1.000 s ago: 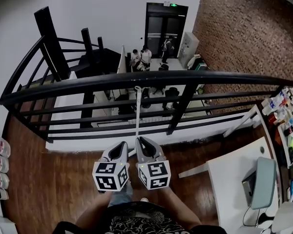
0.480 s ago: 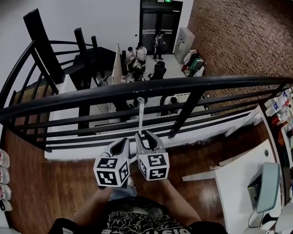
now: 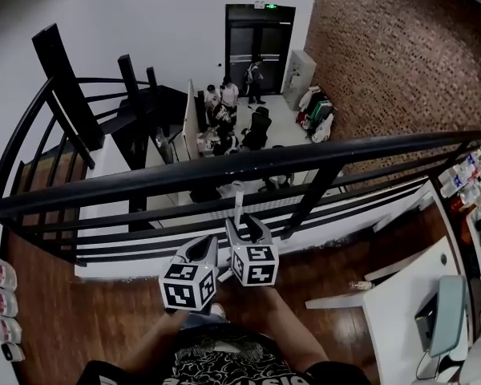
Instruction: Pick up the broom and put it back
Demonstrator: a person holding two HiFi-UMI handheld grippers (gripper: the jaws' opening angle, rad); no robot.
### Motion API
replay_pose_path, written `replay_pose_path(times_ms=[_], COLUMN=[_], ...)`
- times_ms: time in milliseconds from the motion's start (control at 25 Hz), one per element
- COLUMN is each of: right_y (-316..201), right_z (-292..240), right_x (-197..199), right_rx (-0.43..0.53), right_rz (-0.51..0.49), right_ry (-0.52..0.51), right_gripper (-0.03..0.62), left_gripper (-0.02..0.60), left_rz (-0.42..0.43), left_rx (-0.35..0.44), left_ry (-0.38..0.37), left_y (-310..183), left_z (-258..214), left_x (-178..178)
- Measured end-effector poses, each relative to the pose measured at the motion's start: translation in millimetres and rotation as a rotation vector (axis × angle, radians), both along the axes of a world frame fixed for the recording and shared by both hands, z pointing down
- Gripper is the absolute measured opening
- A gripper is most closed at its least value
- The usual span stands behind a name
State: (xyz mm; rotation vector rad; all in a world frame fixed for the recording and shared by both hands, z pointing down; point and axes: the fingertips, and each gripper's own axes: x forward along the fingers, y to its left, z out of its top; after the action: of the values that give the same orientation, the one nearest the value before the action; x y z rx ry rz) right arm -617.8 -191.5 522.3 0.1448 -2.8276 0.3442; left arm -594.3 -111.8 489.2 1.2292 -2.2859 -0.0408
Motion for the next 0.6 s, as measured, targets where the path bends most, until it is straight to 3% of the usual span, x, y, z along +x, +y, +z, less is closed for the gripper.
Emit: replay_pose_path(times_ms=[600], right_y=[-49.4], right_z=[45.6], right_x=[-68.6], right_rx=[-0.004], right_rz=[0.081], right_ry=[0.068], right_gripper=[0.178], left_gripper=[0.005], left_rz=[0.035], left_rx=[-0.014], left_ry=[-0.004], left_y=[-13.9], left_z=[15.6], left_x=[-50.6])
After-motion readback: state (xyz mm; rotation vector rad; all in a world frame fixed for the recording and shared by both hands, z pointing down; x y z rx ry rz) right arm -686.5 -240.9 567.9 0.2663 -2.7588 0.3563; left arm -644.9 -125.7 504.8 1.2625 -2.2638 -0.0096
